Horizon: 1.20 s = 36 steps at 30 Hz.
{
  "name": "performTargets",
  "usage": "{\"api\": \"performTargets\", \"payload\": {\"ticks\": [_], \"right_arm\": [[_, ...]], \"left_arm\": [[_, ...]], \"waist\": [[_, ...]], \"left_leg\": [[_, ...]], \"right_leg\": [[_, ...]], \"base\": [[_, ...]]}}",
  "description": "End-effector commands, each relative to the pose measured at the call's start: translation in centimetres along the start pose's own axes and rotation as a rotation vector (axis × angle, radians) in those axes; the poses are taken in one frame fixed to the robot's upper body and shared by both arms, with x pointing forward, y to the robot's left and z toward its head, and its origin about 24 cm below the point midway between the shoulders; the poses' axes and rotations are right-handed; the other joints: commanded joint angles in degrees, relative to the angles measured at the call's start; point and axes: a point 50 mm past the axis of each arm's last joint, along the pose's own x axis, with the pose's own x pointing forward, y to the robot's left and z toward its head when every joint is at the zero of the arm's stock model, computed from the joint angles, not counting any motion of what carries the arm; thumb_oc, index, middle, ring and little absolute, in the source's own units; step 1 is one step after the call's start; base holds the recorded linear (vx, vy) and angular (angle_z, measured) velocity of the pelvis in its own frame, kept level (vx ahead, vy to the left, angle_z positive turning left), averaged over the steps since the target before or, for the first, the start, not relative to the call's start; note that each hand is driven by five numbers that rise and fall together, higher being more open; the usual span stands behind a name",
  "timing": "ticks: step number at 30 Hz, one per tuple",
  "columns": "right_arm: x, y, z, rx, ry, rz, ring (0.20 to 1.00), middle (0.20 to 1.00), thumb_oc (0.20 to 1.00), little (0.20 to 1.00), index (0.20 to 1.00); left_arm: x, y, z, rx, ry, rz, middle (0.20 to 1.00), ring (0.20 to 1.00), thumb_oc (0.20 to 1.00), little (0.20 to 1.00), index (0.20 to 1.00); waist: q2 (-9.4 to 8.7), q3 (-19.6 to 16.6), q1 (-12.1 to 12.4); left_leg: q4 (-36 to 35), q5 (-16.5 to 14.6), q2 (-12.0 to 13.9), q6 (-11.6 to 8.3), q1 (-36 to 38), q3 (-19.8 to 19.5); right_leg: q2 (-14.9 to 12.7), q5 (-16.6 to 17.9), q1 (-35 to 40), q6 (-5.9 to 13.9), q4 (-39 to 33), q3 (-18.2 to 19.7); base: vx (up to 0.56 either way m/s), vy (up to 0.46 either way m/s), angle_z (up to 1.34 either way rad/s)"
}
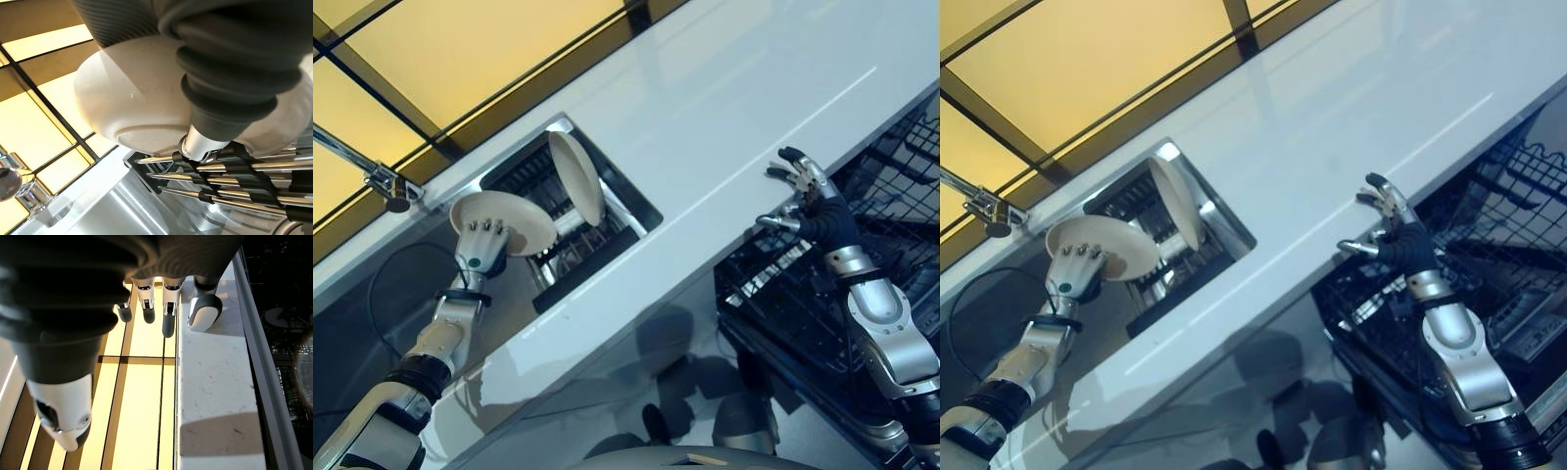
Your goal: Pick up plates and place into dishwasher.
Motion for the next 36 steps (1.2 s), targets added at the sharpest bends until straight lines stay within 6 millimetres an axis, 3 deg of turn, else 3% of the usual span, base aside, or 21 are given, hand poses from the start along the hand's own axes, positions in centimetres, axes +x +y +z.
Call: {"api": "performTargets", "payload": {"ticks": [1,14,24,36], "right_arm": [[-0.9,-0.2,-1.9,0.0,0.125,-0.003,1.0,1.0,1.0,1.0,1.0],[-2.4,-1.4,-1.9,-0.015,0.174,0.004,1.0,1.0,1.0,1.0,1.0],[-4.7,-1.7,-2.7,-0.004,0.239,0.004,1.0,1.0,1.0,1.0,1.0],[-6.1,-1.9,-3.2,0.023,0.271,-0.001,1.0,1.0,1.0,1.0,1.0]], "left_arm": [[0.0,-1.0,-1.8,0.038,0.06,-0.086,0.2,0.2,0.2,0.2,0.2],[-1.5,-1.7,-0.9,-0.019,0.053,-0.079,0.2,0.2,0.2,0.2,0.2],[-3.1,-1.3,-1.8,-0.146,0.172,0.047,0.2,0.2,0.2,0.2,0.2],[-4.4,-1.1,-3.1,-0.154,0.219,0.056,0.2,0.2,0.2,0.2,0.2]], "waist": [[-3.35,2.2,-0.2],[-2.49,0.5,-0.5],[-2.15,-3.1,0.1],[-2.12,-6.8,0.8]], "left_leg": [[12.1,-4.8,-5.7,5.32,-9.8,-1.2],[11.8,-4.1,-6.1,4.69,-7.9,-2.1],[9.9,-4.0,-6.7,4.37,-4.1,-3.4],[7.8,-4.7,-6.5,3.96,-0.2,-4.4]], "right_leg": [[2.6,-7.0,-5.1,-2.48,9.5,-1.6],[1.7,-6.9,-2.7,-2.57,9.1,-2.4],[1.2,-7.4,1.4,-2.3,7.7,-4.2],[1.4,-8.3,5.4,-2.33,5.8,-6.1]], "base": [[0.0,0.0,0.0],[0.03,0.014,0.02],[0.05,-0.011,0.07],[0.0,-0.039,0.07]]}}
